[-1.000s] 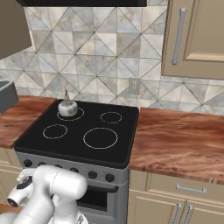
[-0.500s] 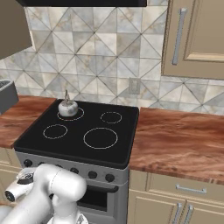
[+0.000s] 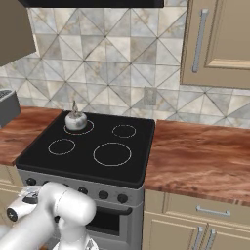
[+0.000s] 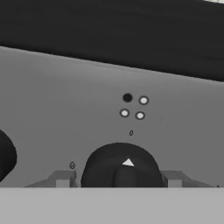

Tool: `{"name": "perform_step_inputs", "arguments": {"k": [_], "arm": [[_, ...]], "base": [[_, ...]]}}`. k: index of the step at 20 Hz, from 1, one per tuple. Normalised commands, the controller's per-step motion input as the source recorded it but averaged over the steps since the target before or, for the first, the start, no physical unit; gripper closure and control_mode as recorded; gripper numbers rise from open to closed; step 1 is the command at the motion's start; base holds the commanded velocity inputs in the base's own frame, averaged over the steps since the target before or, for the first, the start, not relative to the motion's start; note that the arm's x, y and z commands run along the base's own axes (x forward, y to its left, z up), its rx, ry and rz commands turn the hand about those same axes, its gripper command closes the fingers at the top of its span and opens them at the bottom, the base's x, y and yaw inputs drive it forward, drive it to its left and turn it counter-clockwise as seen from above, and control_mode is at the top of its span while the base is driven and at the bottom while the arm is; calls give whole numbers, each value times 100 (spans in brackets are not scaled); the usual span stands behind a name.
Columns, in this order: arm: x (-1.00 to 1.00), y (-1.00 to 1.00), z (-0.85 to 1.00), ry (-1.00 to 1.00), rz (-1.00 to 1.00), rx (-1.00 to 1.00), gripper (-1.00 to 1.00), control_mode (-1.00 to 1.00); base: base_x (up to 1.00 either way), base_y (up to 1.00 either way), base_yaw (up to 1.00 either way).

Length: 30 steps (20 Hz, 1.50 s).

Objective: The kettle is done boiling. Turn off the stove, then wait for 300 timesteps before moving the kettle to the dining table.

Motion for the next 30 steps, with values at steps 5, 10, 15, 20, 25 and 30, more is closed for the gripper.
{"name": "perform_step_inputs", "arguments": {"k": [5, 10, 15, 20, 25, 30], "arm": [[-23, 7, 0, -5, 0, 9, -100, -100], [-21, 16, 0, -6, 0, 1, -100, -100], [-31, 19, 1, -9, 0, 0, -100, -100], [-53, 3, 6, -11, -2, 0, -100, -100], [-50, 1, 16, -12, -4, 0, -100, -100], [-17, 3, 36, -3, -7, 0, -100, -100]], "base": [[0, 0, 0], [0, 0, 0], [0, 0, 0], [0, 0, 0], [0, 0, 0], [0, 0, 0]]}}
